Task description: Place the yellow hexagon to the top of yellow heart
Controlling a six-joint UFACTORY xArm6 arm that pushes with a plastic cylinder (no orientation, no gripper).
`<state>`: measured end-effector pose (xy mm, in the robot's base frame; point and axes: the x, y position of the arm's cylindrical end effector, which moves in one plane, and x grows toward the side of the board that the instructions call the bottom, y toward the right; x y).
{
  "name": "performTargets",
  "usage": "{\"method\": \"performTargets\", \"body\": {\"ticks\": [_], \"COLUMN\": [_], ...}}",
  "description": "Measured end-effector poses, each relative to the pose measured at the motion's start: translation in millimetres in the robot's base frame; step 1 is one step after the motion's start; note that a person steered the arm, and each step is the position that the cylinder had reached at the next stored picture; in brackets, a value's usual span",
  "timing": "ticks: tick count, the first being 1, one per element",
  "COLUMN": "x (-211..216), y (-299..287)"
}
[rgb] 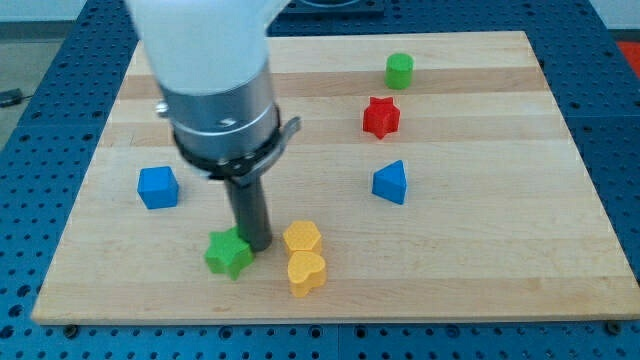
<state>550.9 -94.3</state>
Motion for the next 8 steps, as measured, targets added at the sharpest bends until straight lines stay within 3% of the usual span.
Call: {"method": "performTargets", "body": {"ticks": [2,5,8], "x": [30.0,34.0,25.8], "y": [-10.9,46.9,23.3]}}
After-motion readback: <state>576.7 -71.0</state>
